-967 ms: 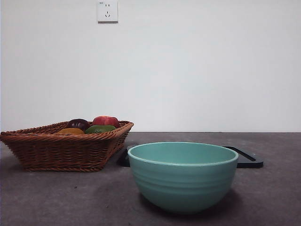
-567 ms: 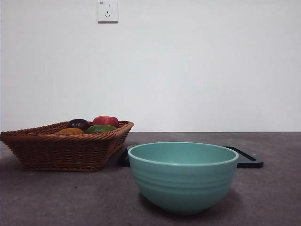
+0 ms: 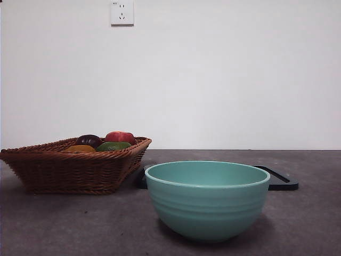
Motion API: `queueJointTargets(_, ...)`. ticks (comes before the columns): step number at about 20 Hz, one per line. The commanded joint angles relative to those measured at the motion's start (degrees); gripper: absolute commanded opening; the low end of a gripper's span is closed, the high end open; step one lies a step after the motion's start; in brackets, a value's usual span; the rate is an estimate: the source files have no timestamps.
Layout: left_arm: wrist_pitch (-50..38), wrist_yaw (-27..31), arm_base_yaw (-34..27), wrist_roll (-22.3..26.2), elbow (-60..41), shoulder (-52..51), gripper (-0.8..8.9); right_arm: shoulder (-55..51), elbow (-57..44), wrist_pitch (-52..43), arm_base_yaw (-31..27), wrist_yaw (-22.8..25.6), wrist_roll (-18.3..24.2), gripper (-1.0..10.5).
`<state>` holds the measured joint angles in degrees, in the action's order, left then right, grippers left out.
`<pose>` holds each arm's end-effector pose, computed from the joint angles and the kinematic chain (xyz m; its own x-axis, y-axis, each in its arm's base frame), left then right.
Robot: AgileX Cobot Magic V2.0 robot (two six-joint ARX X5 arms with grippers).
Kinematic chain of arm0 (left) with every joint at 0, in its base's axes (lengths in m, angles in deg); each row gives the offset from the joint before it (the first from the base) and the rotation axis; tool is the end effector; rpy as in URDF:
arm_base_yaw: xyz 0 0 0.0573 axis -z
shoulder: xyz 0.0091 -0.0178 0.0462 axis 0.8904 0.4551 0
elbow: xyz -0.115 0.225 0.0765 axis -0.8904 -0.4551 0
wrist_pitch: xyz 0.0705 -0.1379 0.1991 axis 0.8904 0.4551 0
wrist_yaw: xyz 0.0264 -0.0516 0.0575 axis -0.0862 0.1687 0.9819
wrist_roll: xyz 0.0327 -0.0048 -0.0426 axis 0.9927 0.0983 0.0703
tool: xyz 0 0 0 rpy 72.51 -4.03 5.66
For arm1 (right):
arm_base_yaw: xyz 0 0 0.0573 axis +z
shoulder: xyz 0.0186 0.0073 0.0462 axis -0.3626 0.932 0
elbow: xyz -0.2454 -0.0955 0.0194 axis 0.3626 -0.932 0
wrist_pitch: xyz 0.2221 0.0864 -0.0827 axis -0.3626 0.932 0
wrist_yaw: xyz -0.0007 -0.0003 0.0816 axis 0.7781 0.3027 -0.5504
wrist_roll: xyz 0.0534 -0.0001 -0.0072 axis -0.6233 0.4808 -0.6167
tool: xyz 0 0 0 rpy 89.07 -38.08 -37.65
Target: Pick up the wifruite, put it on the bowl, pick up the plate, put it on desk
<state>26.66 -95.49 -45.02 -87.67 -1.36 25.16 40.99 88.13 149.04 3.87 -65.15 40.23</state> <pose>0.1107 -0.0497 0.3262 0.4851 -0.6382 -0.5978 0.5379 0.7568 -0.3714 0.1067 0.0624 0.3423 0.4229 0.6259 -0.6553 -0.6012 0.7349 0.3139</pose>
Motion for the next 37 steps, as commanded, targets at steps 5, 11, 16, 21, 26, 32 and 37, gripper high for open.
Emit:
queueJointTargets(5, -0.5, -0.2, 0.3, 0.9, 1.1, 0.3, 4.42, 0.4, 1.1, -0.3, 0.3, -0.1, 0.0, 3.5)
queueJointTargets(11, -0.5, -0.2, 0.3, 0.0, 1.1, 0.3, 5.04, 0.4, 1.1, -0.3, 0.3, -0.1, -0.7, 3.9)
queueJointTargets(16, -0.5, -0.2, 0.3, 0.0, 1.1, 0.3, 5.01, 0.4, 1.1, -0.3, 0.3, -0.1, -0.7, 3.9)
queueJointTargets(21, -1.7, -0.1, 0.3, -0.5, 1.1, 0.5, 5.01, 0.4, 1.1, -0.3, 0.3, -0.1, -0.9, 3.9)
queueJointTargets(26, -3.6, 3.7, 0.3, -0.7, 2.1, 4.0, 5.0, 0.4, 1.1, -0.3, 0.3, -0.1, -0.9, 3.9)
queueJointTargets(32, -6.3, 9.4, 0.8, -0.6, 9.7, 14.8, 4.96, 0.4, 1.1, -0.3, 0.3, -0.1, -0.8, 3.9)
queueJointTargets(37, -6.2, 15.6, 2.1, 0.0, 16.7, 27.1, 4.96, 0.4, 1.1, -0.3, 0.3, 0.3, -0.8, 3.9)
